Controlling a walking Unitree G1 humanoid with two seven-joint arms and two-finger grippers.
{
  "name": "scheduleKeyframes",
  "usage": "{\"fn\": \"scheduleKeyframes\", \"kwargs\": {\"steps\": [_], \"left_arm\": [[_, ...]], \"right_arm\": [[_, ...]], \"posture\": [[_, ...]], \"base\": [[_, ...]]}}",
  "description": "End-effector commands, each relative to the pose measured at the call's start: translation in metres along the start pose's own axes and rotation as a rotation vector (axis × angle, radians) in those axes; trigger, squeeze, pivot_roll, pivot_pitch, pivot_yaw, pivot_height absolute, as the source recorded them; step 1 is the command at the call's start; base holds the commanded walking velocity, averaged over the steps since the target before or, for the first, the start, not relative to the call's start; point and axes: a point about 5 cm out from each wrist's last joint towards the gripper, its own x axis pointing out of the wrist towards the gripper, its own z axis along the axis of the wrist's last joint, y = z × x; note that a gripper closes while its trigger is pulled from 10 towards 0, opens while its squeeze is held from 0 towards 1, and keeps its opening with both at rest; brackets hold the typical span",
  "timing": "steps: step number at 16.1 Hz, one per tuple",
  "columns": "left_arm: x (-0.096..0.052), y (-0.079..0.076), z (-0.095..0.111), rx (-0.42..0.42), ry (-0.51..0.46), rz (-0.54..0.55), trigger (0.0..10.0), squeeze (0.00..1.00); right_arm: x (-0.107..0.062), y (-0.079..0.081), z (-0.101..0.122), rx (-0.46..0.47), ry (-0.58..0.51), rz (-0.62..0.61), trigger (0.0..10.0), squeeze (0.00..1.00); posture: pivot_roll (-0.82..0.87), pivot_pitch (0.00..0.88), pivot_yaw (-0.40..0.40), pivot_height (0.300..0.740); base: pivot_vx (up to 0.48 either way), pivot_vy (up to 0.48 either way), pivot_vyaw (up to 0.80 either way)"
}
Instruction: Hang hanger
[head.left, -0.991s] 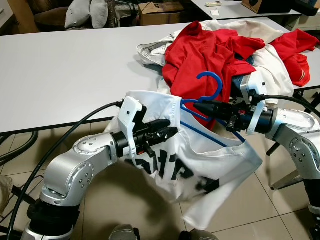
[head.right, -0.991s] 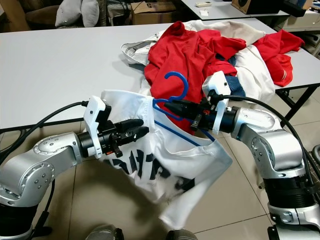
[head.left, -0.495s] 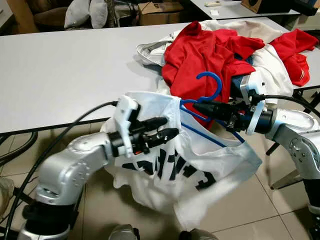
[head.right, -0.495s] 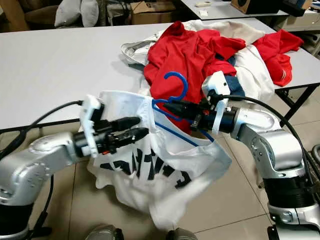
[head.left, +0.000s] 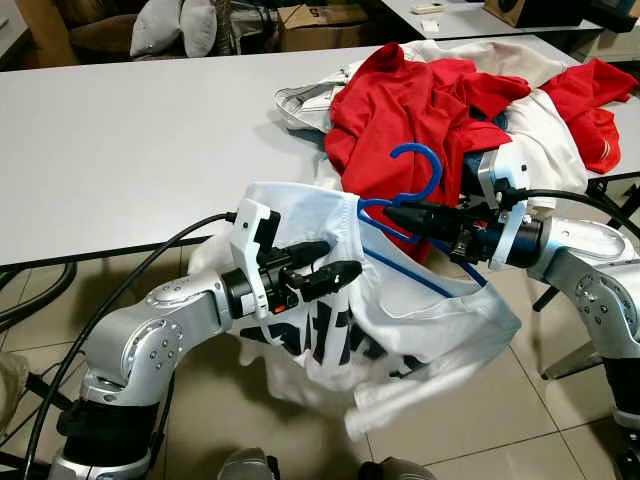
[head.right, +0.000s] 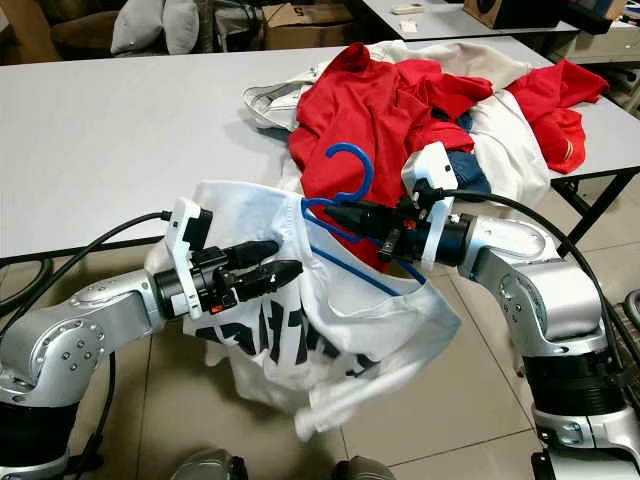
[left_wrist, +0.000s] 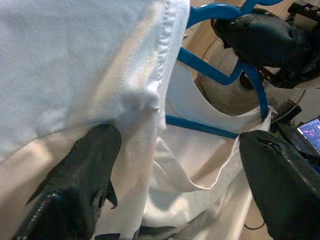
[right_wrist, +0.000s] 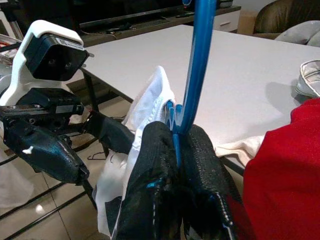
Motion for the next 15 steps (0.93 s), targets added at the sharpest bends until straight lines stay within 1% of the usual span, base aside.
{"fn": "scheduleKeyframes", "kwargs": {"steps": [1, 3, 4, 5, 7, 8, 9, 10, 11, 15], "left_arm": [[0.007, -0.003, 0.01, -0.004, -0.046, -0.006, 10.0, 0.0], [0.014, -0.011, 0.011, -0.003, -0.047, -0.043, 10.0, 0.0], [0.015, -0.012, 0.011, 0.0, -0.045, -0.045, 10.0, 0.0], [0.017, -0.012, 0.01, 0.038, -0.025, -0.025, 10.0, 0.0], [0.021, -0.006, 0.008, 0.134, 0.016, 0.069, 10.0, 0.0], [0.023, -0.002, 0.009, 0.174, 0.021, 0.124, 10.0, 0.0], [0.024, 0.004, 0.015, 0.209, -0.002, 0.216, 9.1, 0.0], [0.024, 0.004, 0.015, 0.209, -0.002, 0.216, 9.1, 0.0], [0.024, 0.006, 0.02, 0.207, -0.033, 0.273, 0.0, 0.0], [0.025, 0.006, 0.026, 0.243, -0.071, 0.301, 0.0, 0.0]], "right_arm": [[0.001, 0.001, 0.013, -0.037, -0.032, 0.009, 10.0, 0.0], [0.003, 0.001, 0.013, -0.039, -0.029, 0.003, 10.0, 0.0], [0.003, 0.001, 0.012, -0.04, -0.029, 0.0, 10.0, 0.0], [0.004, 0.001, 0.012, -0.04, -0.027, -0.011, 10.0, 0.0], [0.007, 0.0, 0.012, -0.038, -0.029, -0.033, 10.0, 0.0], [0.009, 0.0, 0.012, -0.038, -0.032, -0.044, 10.0, 0.0], [0.011, -0.002, 0.014, -0.038, -0.045, -0.073, 10.0, 0.0], [0.011, -0.002, 0.014, -0.038, -0.045, -0.073, 10.0, 0.0], [0.013, -0.003, 0.016, -0.035, -0.06, -0.096, 10.0, 0.0], [0.015, -0.003, 0.016, -0.029, -0.071, -0.098, 10.0, 0.0]], "posture": [[-0.1, 0.0, -0.004, 0.74], [-0.1, 0.0, -0.002, 0.74], [-0.1, 0.0, -0.002, 0.74], [-0.1, 0.0, -0.001, 0.74], [-0.1, 0.0, 0.0, 0.74], [-0.1, 0.0, 0.001, 0.74], [-0.1, 0.0, 0.002, 0.74], [-0.1, 0.0, 0.002, 0.74], [-0.1, 0.0, 0.002, 0.74], [-0.1, 0.0, 0.001, 0.74]], "base": [[0.0, 0.0, 0.0], [0.0, 0.0, 0.0], [0.0, 0.0, 0.0], [0.0, 0.0, 0.0], [0.0, 0.0, 0.0], [0.0, 0.0, 0.0], [0.0, 0.0, 0.0], [0.0, 0.0, 0.0], [0.0, 0.0, 0.0], [0.0, 0.0, 0.0]]}}
